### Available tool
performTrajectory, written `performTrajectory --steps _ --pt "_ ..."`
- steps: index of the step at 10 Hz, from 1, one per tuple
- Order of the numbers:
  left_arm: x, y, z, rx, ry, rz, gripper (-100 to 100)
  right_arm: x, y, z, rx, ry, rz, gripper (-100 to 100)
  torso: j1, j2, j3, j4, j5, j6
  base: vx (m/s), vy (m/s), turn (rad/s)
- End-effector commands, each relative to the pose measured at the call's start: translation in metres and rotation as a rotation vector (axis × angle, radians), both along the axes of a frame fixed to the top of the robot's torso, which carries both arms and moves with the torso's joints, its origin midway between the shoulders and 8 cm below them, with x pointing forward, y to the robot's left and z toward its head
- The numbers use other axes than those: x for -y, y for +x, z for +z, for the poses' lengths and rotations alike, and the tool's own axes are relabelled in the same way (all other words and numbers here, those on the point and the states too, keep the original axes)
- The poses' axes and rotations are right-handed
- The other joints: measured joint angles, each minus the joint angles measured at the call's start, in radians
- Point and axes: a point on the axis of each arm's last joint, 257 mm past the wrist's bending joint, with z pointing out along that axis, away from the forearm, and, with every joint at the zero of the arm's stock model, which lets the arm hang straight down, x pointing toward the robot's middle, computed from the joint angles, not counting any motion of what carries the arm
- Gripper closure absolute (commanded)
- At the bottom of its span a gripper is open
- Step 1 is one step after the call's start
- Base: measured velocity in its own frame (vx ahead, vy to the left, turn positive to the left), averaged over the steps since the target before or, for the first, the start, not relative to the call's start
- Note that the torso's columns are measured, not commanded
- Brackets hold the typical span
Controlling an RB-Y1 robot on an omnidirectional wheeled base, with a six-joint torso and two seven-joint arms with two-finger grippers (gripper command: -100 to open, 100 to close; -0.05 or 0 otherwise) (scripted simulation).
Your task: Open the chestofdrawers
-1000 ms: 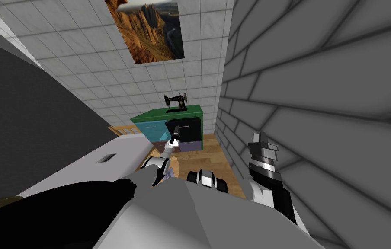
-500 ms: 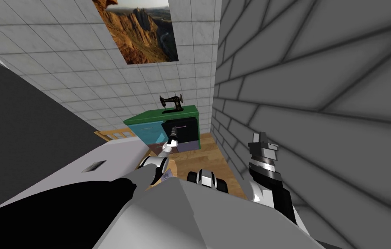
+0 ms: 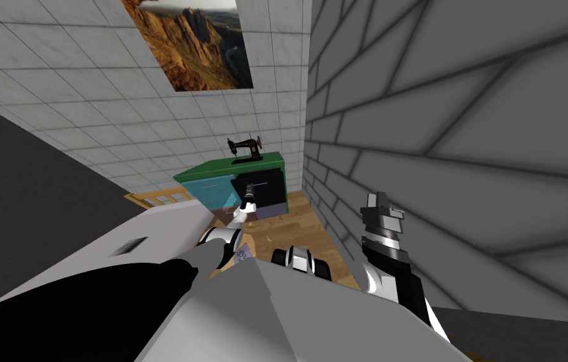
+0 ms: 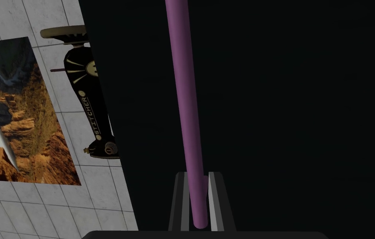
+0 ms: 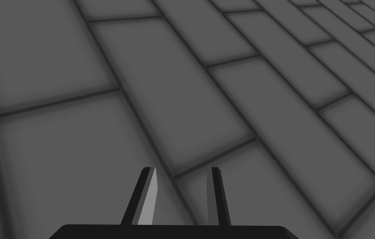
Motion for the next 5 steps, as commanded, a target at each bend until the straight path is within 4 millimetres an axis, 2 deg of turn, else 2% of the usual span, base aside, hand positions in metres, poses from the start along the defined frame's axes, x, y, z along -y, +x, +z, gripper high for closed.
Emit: performTrajectory --steps 1,2,4,5 --pt "-0.008 0.001 0.003 -0.008 -0.002 0.008 100 0.0 0.0 0.0 0.0 0.0 0.0 0 0.001 -0.002 -0.001 0.001 -0.001 -0.001 -0.15 -0.088 0.04" --pt "-0.003 0.001 -0.001 -0.011 -0.004 0.002 100 0.0 0.0 0.0 0.0 0.0 0.0 0 0.003 -0.002 -0.001 0.002 -0.001 -0.002 -0.075 -0.041 -0.004" --pt "0.015 0.006 0.0 -0.01 -0.005 -0.043 100 0.0 0.0 0.0 0.0 0.0 0.0 0 0.003 -0.005 -0.003 0.001 -0.001 -0.001 -0.095 -0.071 0.195" --pt "0.012 0.016 0.015 -0.012 -0.005 -0.038 -100 0.0 0.0 0.0 0.0 0.0 0.0 0 0.003 -0.001 -0.001 0.001 -0.001 -0.004 -0.08 -0.066 0.034"
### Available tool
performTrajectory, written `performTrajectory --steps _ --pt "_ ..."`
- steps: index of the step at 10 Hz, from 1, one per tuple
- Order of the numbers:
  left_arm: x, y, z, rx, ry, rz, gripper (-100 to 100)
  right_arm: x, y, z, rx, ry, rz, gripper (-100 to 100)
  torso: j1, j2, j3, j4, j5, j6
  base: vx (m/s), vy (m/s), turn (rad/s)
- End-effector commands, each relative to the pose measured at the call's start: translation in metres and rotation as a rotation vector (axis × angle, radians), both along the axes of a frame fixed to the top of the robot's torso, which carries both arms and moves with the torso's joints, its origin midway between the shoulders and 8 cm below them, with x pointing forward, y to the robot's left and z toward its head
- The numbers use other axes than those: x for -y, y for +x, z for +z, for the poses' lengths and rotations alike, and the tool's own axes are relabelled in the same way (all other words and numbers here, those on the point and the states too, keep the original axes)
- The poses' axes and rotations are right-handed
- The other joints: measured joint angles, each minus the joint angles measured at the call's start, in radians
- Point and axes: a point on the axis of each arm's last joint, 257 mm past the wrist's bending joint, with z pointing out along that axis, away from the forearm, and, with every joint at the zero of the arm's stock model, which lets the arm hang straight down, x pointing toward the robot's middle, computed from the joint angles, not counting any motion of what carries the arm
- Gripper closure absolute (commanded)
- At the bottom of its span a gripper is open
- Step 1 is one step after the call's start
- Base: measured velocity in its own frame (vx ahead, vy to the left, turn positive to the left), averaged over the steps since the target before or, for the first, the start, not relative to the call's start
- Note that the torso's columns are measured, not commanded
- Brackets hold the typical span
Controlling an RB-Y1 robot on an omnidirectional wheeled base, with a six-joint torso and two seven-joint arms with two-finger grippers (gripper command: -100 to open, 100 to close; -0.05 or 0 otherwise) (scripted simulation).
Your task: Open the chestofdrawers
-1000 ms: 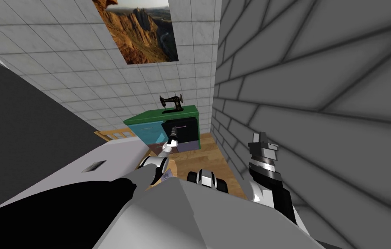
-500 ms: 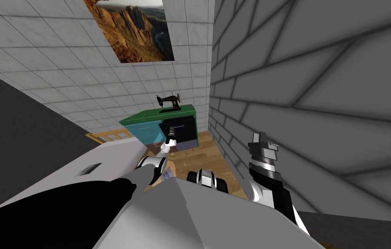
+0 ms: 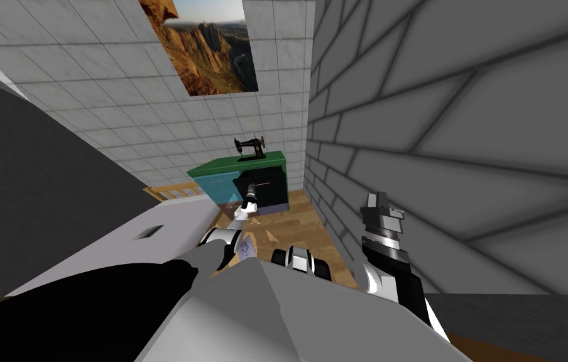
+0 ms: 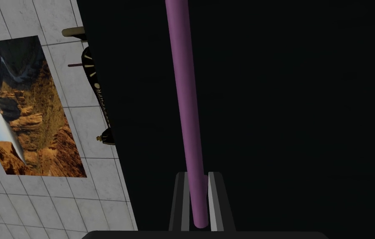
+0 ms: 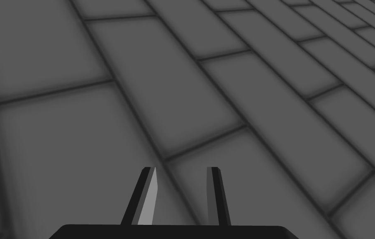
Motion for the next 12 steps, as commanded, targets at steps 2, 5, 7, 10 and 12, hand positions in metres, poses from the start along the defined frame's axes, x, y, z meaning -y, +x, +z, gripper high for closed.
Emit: performTrajectory --steps 2,5,7,10,12 --pt "-0.01 0.019 0.033 0.0 0.001 -0.001 -100 0.0 0.0 0.0 0.0 0.0 0.0 0 0.005 -0.009 -0.005 -0.005 0.004 0.008 -0.046 -0.019 -0.039" --pt "-0.016 0.03 0.055 0.0 0.0 -0.001 -100 0.0 0.0 0.0 0.0 0.0 0.0 0 -0.002 -0.006 -0.003 -0.001 0.0 0.007 -0.031 -0.017 -0.009" --pt "-0.017 0.026 0.045 -0.01 -0.003 -0.001 0 0.0 0.0 0.0 0.0 0.0 0.0 0 -0.003 -0.002 -0.001 0.0 -0.001 0.007 -0.006 -0.004 -0.002" --pt "-0.017 0.026 0.041 -0.016 -0.004 -0.001 0 0.0 0.0 0.0 0.0 0.0 0.0 0 -0.002 -0.003 -0.002 -0.001 0.0 0.008 0.0 0.0 0.0" --pt "-0.017 0.026 0.04 -0.019 -0.005 -0.001 0 0.0 0.0 0.0 0.0 0.0 0.0 0 -0.002 -0.004 -0.002 -0.001 0.0 0.008 0.0 0.0 0.0"
